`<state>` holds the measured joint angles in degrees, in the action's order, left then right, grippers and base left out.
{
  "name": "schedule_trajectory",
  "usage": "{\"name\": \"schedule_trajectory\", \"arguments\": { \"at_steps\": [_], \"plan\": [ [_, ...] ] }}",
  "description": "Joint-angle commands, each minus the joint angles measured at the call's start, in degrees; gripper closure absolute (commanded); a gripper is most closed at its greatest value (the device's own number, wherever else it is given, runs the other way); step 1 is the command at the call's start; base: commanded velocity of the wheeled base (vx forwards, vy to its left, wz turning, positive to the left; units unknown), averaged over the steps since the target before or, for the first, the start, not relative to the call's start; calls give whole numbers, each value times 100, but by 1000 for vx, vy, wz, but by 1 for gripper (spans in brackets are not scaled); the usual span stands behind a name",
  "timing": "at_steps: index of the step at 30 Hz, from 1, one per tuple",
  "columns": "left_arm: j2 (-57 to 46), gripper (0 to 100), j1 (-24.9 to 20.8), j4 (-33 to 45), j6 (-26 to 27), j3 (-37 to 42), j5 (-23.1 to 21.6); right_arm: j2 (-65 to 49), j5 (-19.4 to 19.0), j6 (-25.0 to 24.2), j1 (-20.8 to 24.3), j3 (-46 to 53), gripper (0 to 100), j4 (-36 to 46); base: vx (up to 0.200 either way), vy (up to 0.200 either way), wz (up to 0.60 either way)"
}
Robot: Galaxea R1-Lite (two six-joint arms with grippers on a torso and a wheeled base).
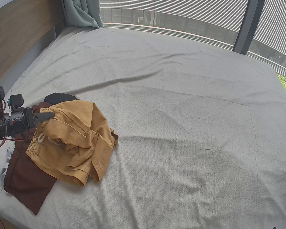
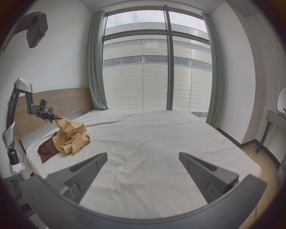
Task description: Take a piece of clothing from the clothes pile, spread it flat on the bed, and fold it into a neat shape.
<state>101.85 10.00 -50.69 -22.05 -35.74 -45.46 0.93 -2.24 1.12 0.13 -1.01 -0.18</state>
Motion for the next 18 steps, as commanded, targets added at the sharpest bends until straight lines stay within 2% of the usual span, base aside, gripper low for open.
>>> {"name": "schedule_trajectory", "arguments": {
  "at_steps": [1, 3, 12, 16, 17, 18],
  "plan": [
    [-174, 100, -15, -266, -27, 305, -7, -49, -4, 2, 4, 92, 0, 1, 0, 0, 0],
    [-131, 100, -68, -503, -27, 375, 2, -49, -4, 2, -5, 92, 0, -8, 0, 0, 0],
    [-183, 100, -261, -679, -97, 472, 11, -49, -4, 2, -5, 101, 0, -8, 0, 0, 0],
    [-385, 100, -499, -934, -695, 437, 477, -49, -4, 2, -5, 101, 0, -8, 0, 0, 0],
    [-385, 100, -499, -934, -695, 437, 477, -49, -4, 2, -5, 101, 0, -8, 0, 0, 0],
    [-500, 100, -754, -1066, -1152, 419, 793, -49, -4, -7, -5, 92, 0, -8, 0, 0, 0]
  ]
}}
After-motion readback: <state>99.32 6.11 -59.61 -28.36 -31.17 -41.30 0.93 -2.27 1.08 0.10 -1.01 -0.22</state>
